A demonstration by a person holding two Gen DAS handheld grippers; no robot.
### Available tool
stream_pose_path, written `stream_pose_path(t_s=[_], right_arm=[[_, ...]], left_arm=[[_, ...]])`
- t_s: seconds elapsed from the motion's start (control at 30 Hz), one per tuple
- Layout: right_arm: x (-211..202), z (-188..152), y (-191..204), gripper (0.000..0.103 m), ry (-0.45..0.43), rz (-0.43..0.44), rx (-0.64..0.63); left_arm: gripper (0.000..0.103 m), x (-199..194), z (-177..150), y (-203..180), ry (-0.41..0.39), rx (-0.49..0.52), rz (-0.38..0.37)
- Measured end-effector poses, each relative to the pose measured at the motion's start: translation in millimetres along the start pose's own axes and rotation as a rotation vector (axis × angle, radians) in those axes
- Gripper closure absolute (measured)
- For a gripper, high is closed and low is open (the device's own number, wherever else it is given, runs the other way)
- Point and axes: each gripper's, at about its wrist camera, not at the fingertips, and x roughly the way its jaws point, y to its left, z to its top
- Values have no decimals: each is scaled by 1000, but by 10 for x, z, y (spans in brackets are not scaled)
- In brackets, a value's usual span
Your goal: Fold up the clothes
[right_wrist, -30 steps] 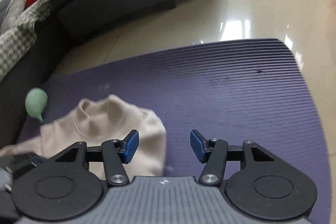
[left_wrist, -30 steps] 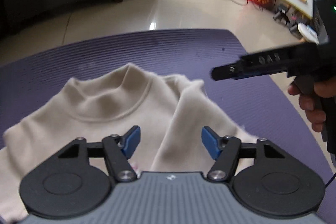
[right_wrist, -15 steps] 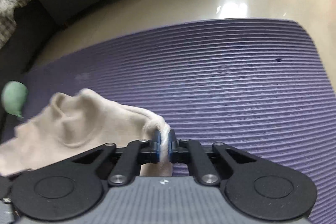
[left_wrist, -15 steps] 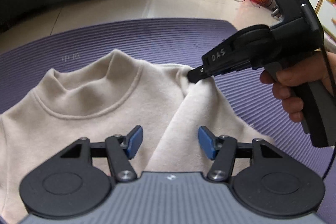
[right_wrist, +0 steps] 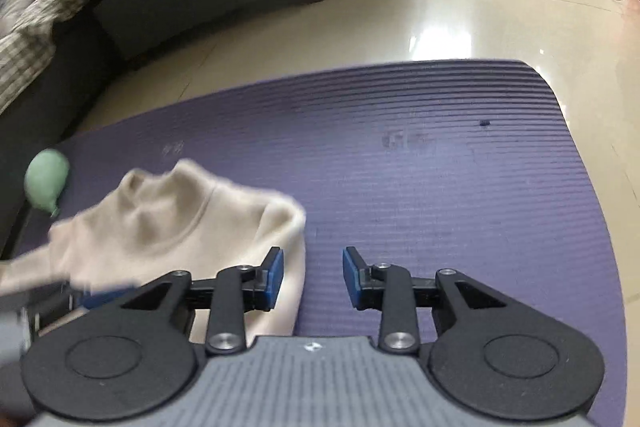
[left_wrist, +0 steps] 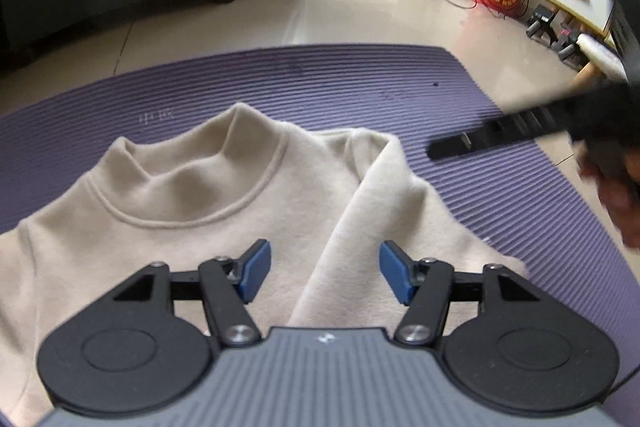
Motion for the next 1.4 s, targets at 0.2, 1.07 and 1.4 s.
stream_pose_path(t_s=[0.2, 1.07, 1.4], right_arm=[[-328, -314, 208, 83, 18, 74, -81], [-360, -587, 811, 55, 77, -60, -245], [-655, -567, 1155, 35, 56, -59, -279]], left_arm=[[53, -93, -103, -30, 37, 30, -61], [2, -518, -293, 164, 142, -94, 140], [1, -959, -330, 331, 200, -178, 279]])
